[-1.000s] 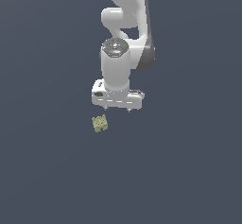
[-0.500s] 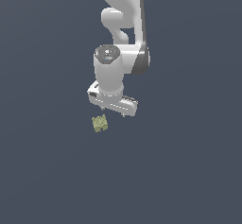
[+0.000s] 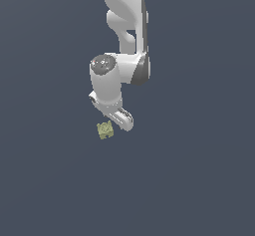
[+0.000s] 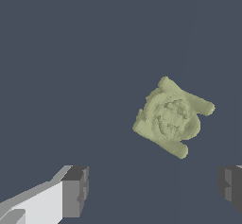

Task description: Pick up the object and move it to a goal position.

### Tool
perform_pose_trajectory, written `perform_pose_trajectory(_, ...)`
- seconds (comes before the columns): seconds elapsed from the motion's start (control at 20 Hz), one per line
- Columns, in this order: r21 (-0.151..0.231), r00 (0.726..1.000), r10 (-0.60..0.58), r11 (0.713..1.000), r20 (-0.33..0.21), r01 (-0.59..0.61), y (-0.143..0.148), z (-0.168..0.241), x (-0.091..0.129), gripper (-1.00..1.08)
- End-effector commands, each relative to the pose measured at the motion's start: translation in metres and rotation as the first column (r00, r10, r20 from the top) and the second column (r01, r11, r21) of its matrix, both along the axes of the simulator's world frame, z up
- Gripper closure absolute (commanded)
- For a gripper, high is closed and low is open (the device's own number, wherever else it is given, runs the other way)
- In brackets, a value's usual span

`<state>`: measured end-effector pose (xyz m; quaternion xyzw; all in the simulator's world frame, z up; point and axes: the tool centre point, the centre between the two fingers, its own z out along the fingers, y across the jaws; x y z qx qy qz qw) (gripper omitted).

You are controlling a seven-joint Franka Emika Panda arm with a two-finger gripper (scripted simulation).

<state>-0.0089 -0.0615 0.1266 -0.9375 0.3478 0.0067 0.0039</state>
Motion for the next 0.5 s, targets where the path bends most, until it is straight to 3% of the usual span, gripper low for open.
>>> perform_pose_trajectory(0.0, -0.001, 0.996, -0.087, 0.996, 0.000, 0.087, -0.007, -0.005, 0.000, -0.92)
perform_pose_trajectory(0.45, -0.007, 0.934, -0.357, 0.934, 0.004, 0.357, -0.031, -0.021, 0.001, -0.92)
